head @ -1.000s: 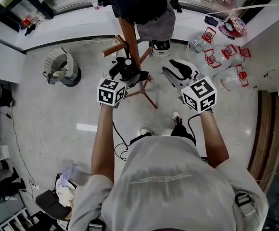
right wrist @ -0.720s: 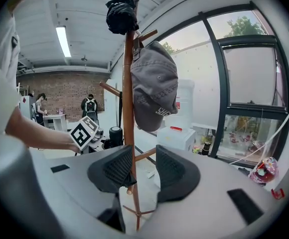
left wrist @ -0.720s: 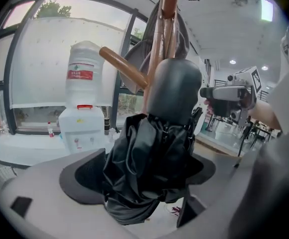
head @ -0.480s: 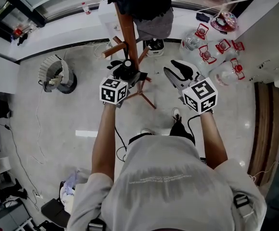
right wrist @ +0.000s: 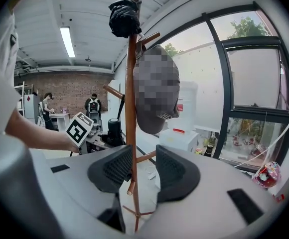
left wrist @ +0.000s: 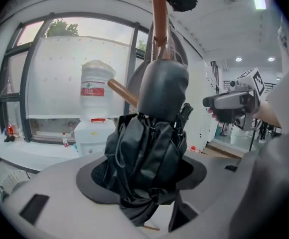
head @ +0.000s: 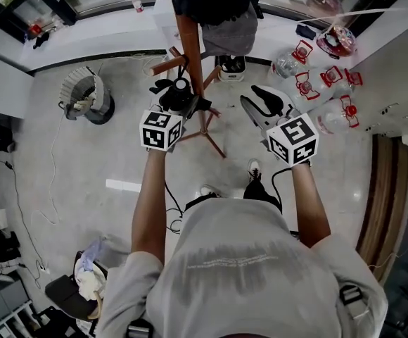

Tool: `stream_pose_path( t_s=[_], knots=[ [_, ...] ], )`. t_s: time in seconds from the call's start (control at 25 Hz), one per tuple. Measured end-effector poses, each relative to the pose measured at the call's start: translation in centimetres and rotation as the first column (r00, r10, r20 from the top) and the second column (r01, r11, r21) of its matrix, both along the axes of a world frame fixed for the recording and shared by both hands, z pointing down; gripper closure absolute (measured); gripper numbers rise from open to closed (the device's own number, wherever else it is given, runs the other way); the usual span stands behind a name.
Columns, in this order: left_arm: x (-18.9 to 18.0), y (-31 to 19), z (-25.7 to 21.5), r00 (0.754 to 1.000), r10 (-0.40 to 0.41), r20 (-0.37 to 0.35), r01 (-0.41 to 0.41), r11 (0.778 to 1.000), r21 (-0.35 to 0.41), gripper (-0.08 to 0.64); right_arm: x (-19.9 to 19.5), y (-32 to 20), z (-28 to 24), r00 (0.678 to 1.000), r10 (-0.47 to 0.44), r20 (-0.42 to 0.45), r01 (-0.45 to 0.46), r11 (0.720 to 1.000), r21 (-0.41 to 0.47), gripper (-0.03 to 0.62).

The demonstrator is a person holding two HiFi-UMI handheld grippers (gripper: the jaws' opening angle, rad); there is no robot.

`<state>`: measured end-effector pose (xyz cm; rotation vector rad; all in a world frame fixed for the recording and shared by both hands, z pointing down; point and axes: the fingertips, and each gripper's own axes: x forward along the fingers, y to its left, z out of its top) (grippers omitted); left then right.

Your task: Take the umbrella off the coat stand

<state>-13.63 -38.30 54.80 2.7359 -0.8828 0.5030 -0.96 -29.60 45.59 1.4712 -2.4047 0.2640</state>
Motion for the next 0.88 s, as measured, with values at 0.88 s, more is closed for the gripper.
stream_pose_path(
  t_s=[0.88],
  knots=[
    [-5.7,2.7,-10.0,0.929,-0.369,-0.006,0.368,0.925,0.095,0.285,-1.4,-3.7,-4.6,0.959,-0.282,0.044,0.277,0.957,0.082,0.428]
  ],
)
